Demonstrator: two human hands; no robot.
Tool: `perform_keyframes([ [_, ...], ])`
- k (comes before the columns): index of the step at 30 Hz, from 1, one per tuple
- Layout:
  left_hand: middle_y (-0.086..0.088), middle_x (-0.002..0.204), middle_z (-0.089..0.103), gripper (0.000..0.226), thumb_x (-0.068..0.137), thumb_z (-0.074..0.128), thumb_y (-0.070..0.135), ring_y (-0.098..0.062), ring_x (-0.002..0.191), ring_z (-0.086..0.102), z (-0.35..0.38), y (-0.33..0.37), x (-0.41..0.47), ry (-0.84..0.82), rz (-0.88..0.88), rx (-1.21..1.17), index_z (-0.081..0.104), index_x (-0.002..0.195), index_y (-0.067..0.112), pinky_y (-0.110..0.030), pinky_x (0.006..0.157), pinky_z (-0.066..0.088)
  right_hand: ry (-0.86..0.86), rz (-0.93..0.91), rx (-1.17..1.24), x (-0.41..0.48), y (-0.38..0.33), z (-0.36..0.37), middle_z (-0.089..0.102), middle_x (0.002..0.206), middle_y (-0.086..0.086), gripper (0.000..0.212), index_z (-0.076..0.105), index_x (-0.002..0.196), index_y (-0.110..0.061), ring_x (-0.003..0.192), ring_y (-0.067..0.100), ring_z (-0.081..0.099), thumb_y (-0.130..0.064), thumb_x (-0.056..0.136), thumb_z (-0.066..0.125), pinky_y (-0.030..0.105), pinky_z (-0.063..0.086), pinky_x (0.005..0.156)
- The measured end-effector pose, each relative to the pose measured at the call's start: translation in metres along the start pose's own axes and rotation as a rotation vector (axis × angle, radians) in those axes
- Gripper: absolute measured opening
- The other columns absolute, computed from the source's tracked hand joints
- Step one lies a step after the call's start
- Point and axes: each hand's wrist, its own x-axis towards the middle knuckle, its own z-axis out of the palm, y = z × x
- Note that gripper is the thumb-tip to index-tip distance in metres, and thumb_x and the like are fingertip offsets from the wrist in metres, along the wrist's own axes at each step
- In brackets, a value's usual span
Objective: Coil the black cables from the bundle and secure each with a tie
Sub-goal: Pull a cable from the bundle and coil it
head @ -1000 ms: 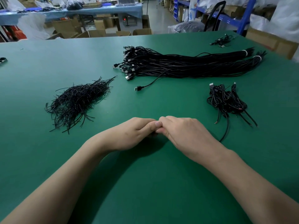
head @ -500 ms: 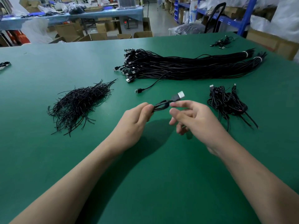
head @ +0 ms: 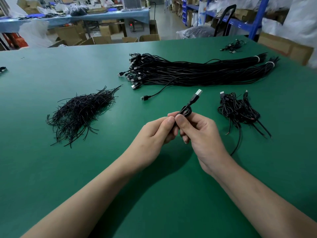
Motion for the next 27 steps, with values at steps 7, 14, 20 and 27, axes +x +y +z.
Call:
perform_keyframes([
  [7,0.006,0.067,0.048,0.042,0.106,0.042,0.05,-0.012,0.061,0.037,-0.008,-0.004,0.0,-0.134,-0.167,-0.154,0.065,0.084,0.022,-0.023,0.055,0.031,0.001,-0.051,-0.126,0.0,-0.002,-0.002,0.059,0.062,-0.003,0.033,0.071,0.086,-0.005,0.064,0.022,0.043,-0.037,0.092,0.064,0.023,0.035,0.052],
  [14,0.004,0.075,0.071,0.047,0.095,0.047,0.063,-0.008,0.064,0.059,-0.02,-0.011,0.0,0.098,-0.072,0.374,0.076,0.085,0.028,-0.033,0.065,0.046,0.048,0.003,-0.207,0.005,0.001,-0.008,0.053,0.061,0.004,0.024,0.073,0.084,-0.015,0.06,0.015,0.045,-0.025,0.101,0.059,0.025,0.039,0.057],
  [20,0.012,0.093,0.075,0.02,0.099,0.061,0.036,-0.011,0.082,0.067,-0.061,-0.028,0.008,0.428,-0.041,0.793,0.077,0.105,0.026,-0.032,0.077,0.055,0.04,0.16,-0.193,0.004,0.001,-0.01,0.071,0.089,-0.007,0.024,0.075,0.083,-0.019,0.074,0.002,0.057,-0.03,0.099,0.061,0.025,0.049,0.068],
  [27,-0.004,0.124,0.065,0.025,0.096,0.066,0.024,-0.032,0.114,0.059,-0.145,-0.039,0.0,0.456,-0.37,1.293,0.075,0.119,0.025,-0.043,0.089,0.05,0.006,0.237,-0.207,0.002,0.0,-0.011,0.07,0.086,-0.011,0.026,0.076,0.081,-0.02,0.076,-0.002,0.057,-0.031,0.1,0.061,0.019,0.047,0.06],
])
